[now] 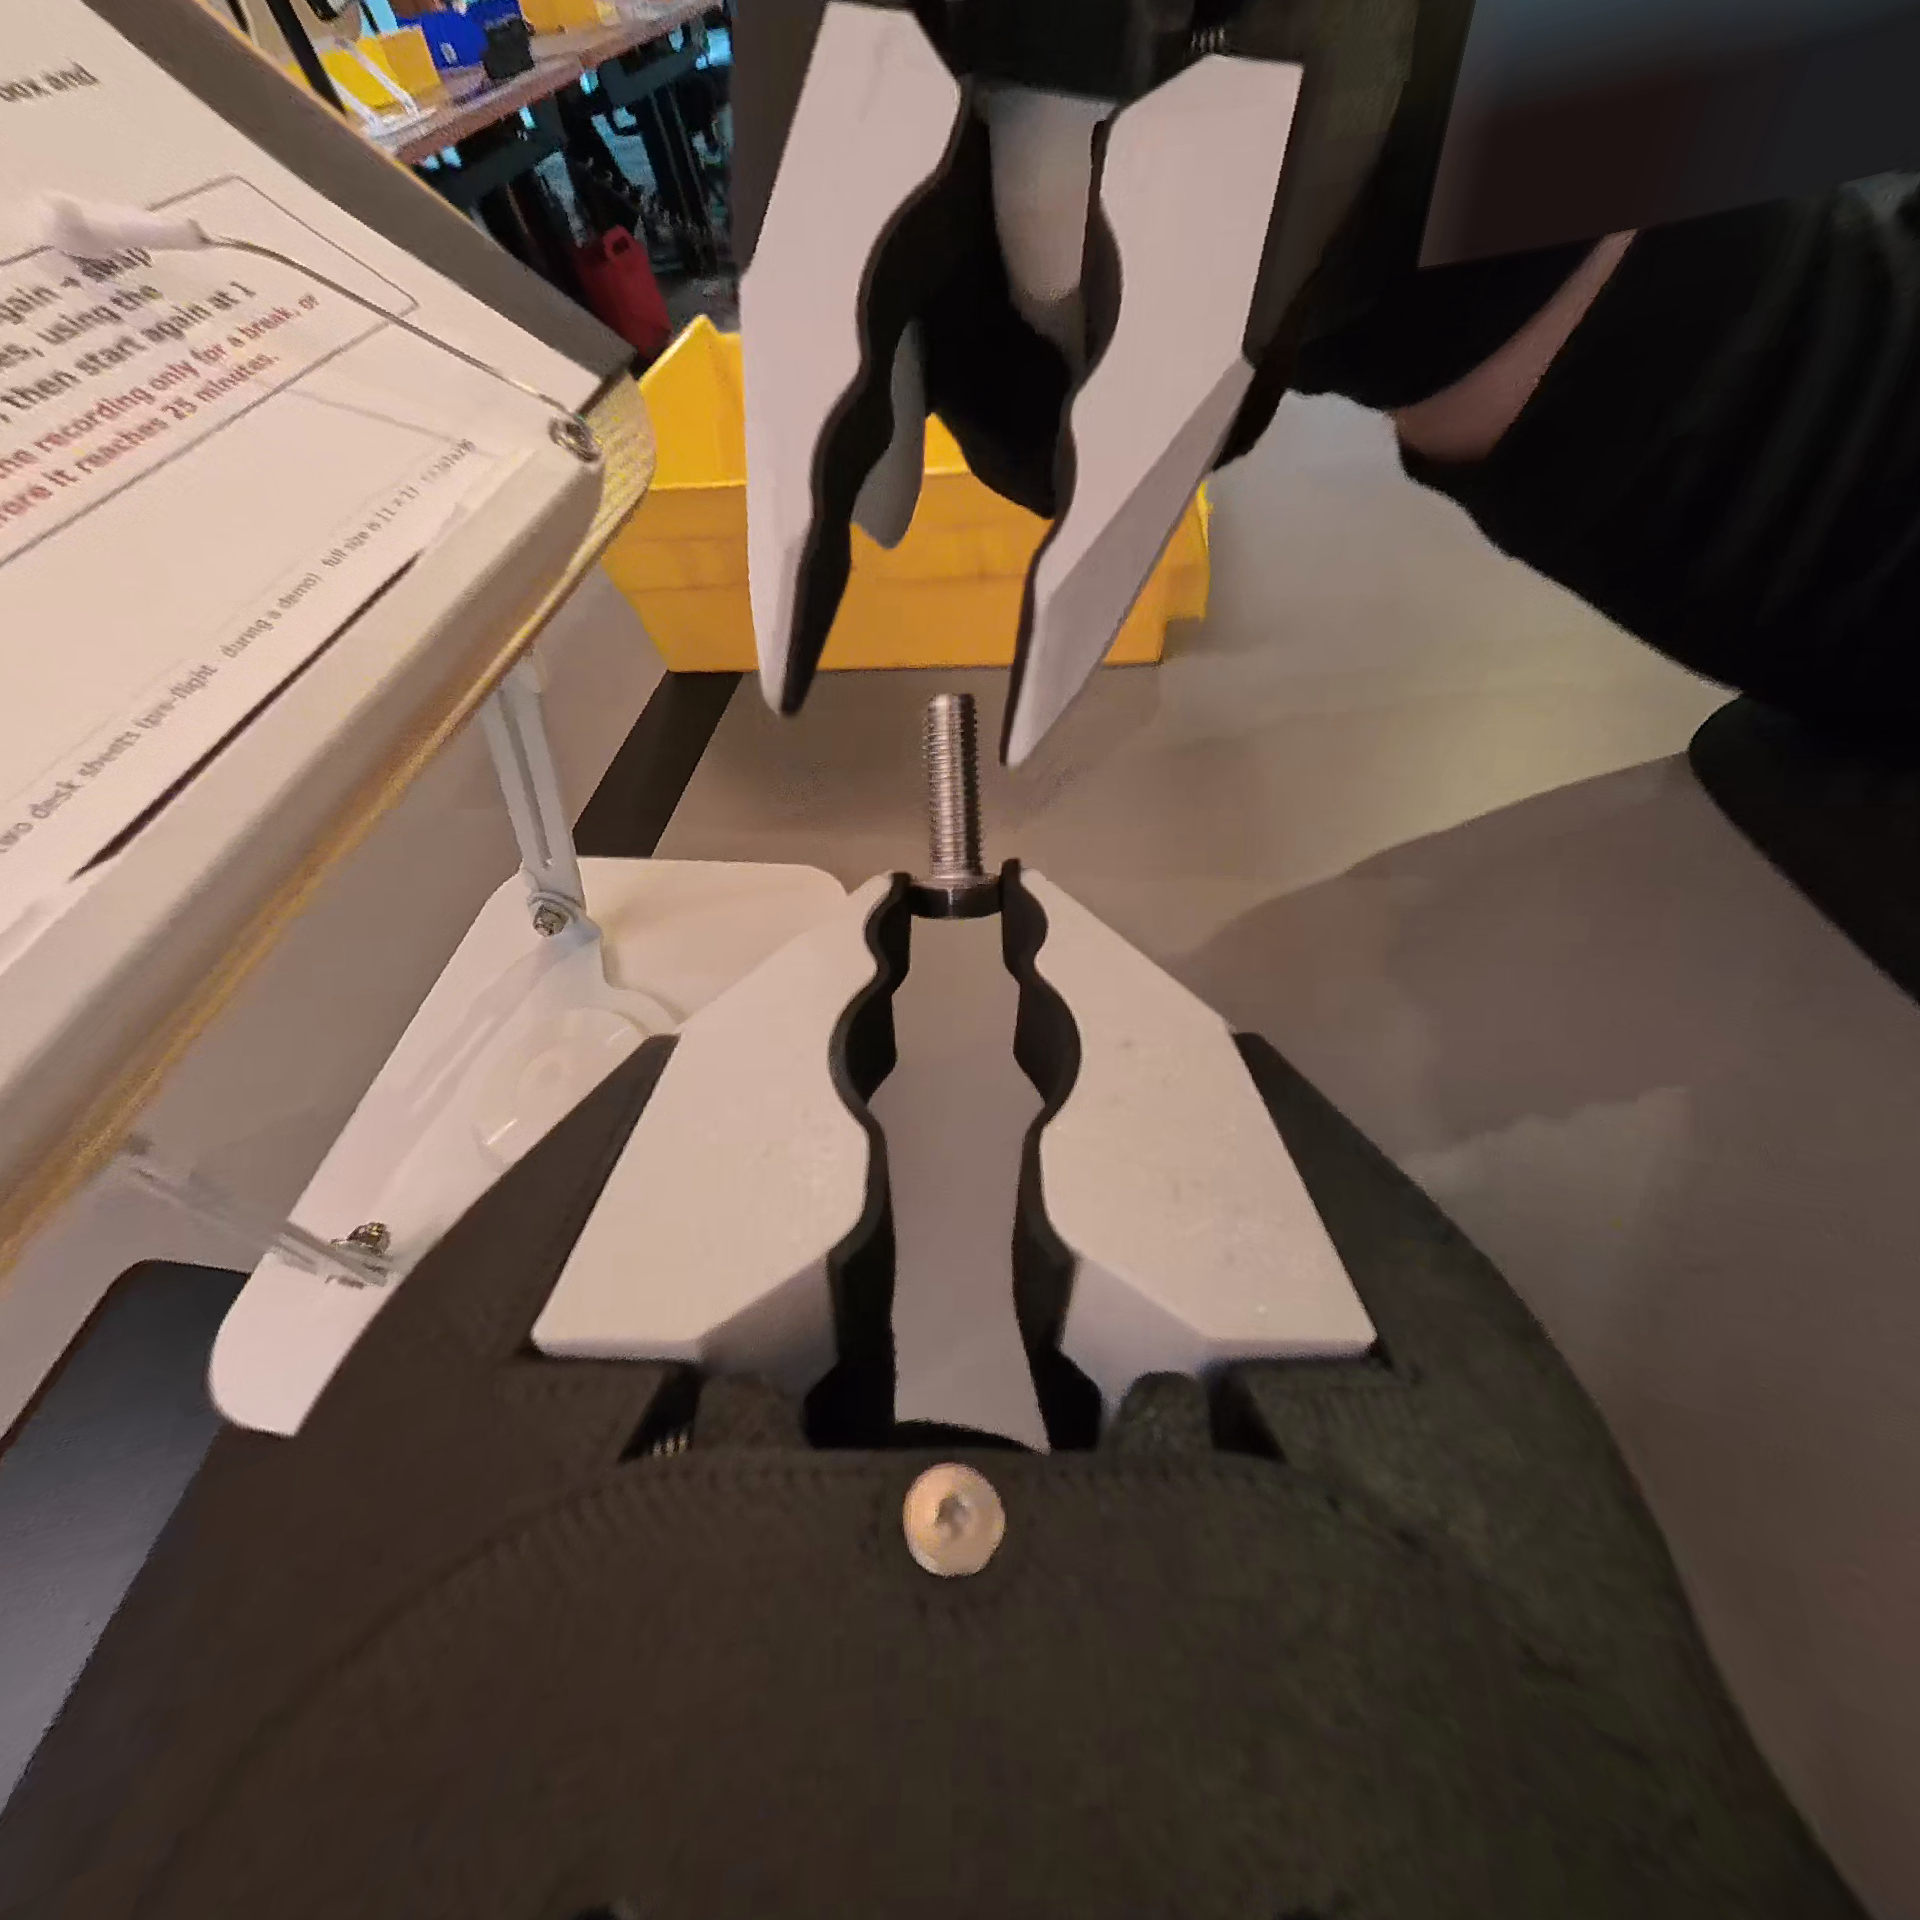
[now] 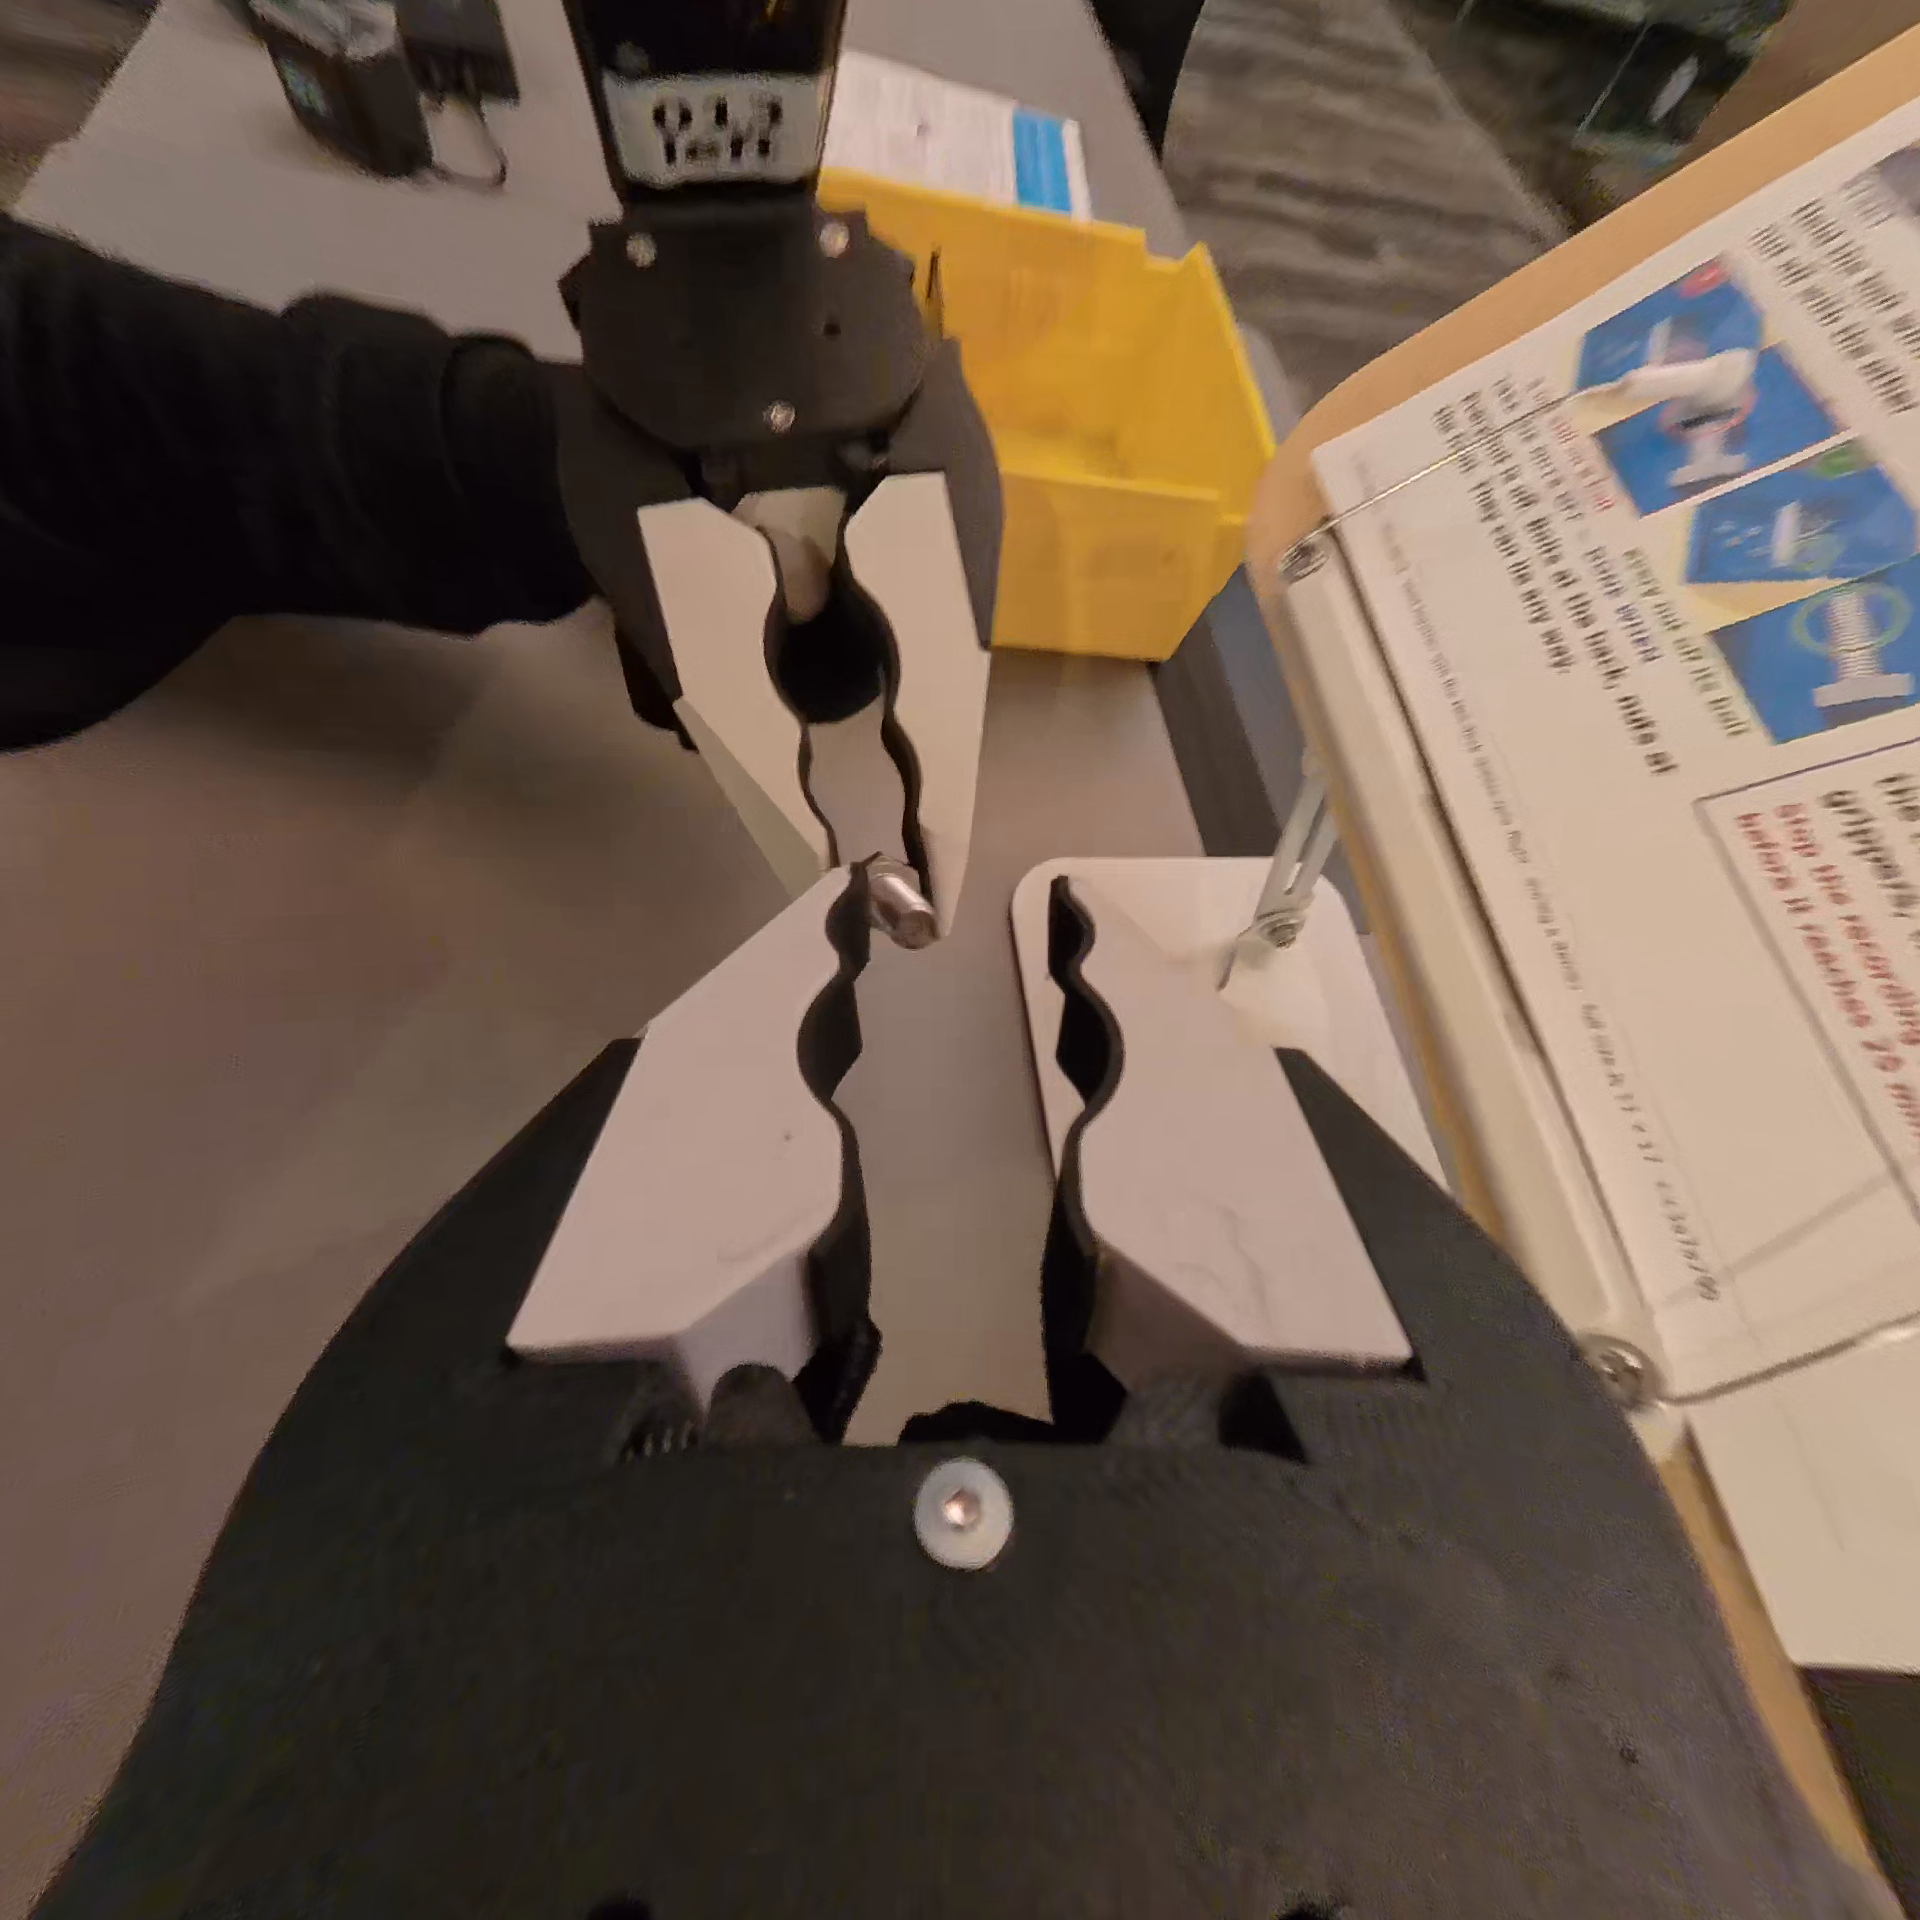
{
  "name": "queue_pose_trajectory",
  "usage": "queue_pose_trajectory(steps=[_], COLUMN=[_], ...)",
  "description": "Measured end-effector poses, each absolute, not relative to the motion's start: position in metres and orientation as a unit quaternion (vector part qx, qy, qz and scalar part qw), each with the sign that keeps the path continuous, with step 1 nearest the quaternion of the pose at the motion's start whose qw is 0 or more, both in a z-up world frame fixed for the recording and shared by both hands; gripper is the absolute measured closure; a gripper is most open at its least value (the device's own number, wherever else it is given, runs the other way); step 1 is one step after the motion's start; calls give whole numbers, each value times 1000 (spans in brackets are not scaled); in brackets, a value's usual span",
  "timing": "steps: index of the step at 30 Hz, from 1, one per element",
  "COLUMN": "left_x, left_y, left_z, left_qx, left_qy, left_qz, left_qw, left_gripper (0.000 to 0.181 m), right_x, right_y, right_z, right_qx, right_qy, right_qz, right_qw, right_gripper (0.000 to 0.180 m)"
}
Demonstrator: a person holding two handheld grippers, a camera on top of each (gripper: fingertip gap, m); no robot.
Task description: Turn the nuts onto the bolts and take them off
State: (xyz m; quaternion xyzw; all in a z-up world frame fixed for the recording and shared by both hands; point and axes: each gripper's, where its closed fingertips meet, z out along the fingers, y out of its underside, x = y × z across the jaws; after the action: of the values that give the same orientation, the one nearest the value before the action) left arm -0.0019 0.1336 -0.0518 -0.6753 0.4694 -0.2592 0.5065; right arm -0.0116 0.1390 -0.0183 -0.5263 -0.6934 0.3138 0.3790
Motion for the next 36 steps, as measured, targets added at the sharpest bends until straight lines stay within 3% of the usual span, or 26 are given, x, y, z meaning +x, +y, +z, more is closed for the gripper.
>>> queue_pose_trajectory(steps=[6, 9, 15, 22, 36], left_x=[-3, 0, 4, 1, -3], left_y=[130, 127, 123, 125, 128], left_z=[-39, -37, -35, -32, -33], left_qx=[-658, -650, -641, -637, -639], left_qy=[445, 440, 444, 435, 430], left_qz=[-318, -343, -353, -362, -364], left_qw=[518, 517, 517, 522, 523], left_gripper=[165, 165, 165, 165, 165], right_x=[-2, 8, 28, 50, 39], right_y=[152, 145, 124, 116, 127], right_z=[24, 27, -18, -114, -165], right_qx=[-535, -541, -554, -567, -513], right_qy=[-649, -666, -717, -783, -829], right_qz=[299, 263, 225, 130, 119], right_qw=[451, 442, 357, 220, 188], right_gripper=[151, 150, 156, 152, 153])
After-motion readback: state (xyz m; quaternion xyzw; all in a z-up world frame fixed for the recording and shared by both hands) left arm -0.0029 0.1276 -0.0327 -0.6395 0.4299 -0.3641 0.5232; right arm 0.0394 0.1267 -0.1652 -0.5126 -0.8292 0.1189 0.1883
